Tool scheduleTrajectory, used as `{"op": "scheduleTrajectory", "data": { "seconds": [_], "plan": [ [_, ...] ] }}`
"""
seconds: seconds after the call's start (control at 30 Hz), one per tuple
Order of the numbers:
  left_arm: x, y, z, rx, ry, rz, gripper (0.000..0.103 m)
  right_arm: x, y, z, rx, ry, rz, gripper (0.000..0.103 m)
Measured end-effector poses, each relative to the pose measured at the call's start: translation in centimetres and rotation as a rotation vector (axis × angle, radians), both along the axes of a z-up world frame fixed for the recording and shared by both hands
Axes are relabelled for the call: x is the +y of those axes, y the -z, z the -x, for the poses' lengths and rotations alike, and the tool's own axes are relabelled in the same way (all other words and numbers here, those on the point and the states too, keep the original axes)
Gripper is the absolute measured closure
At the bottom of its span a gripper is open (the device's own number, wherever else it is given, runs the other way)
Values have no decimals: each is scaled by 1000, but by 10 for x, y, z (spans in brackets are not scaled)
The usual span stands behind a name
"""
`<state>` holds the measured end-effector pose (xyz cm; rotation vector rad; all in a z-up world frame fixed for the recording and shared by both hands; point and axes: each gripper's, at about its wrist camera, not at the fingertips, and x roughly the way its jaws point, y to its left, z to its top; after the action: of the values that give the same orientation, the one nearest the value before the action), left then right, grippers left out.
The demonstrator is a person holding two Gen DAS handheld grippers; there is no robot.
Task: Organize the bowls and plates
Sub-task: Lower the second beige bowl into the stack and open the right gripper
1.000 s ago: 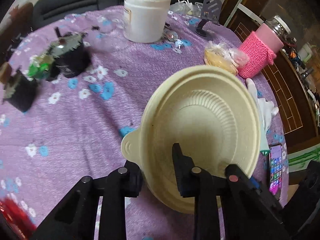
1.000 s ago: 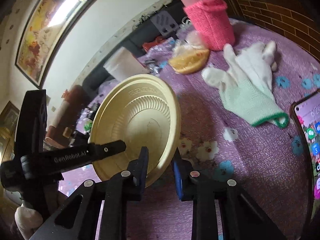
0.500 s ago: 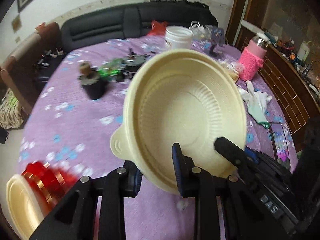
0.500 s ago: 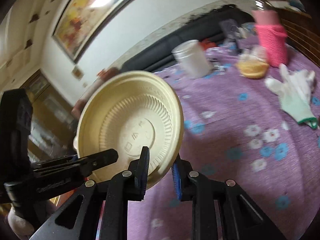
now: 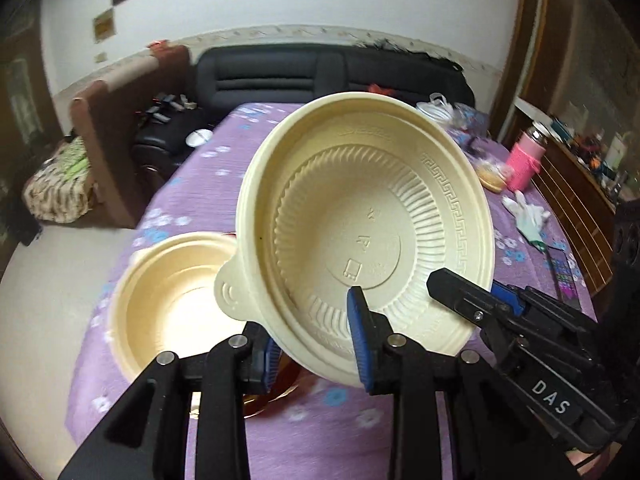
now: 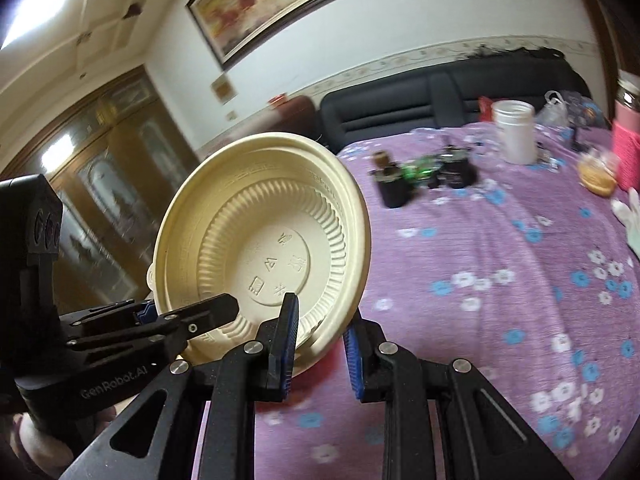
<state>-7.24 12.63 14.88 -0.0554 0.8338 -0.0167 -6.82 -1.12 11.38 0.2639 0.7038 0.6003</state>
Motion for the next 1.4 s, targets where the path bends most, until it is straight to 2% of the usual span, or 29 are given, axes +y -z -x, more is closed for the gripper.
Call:
{"op": "scheduleTrajectory", "data": {
  "seconds": [0.1,0.23,0.4,0.63,0.73,0.8,0.87,0.93,1.1,1.17,1.4],
  "plan": [
    [24,-2,9,-22,-43,-1,69,31,-6,5,5,-35,18,78],
    [58,3,12,-7,-97,36,69,63,-3,-2,42,-67,25,78],
    [87,17,12,26,-140,47,69,99,9,-11,80,-92,63,78],
    [119,33,10,57,-190,76,67,128,20,-14,77,-107,140,78],
    [126,33,13,50,-188,111,66,135,22,-14,62,-105,163,78],
    [127,32,15,41,-188,121,62,137,23,-15,58,-101,173,78],
    [125,29,16,23,-199,114,47,139,24,-15,54,-93,184,77],
    [126,27,19,7,-203,121,41,141,24,-14,54,-90,188,77],
    [133,20,29,-28,-231,121,37,142,24,-11,40,-96,199,77],
    [137,15,34,-51,-239,133,34,144,23,-9,24,-94,213,74],
    [136,-2,62,-140,-258,146,26,144,14,1,-30,-85,197,36]
  ]
}}
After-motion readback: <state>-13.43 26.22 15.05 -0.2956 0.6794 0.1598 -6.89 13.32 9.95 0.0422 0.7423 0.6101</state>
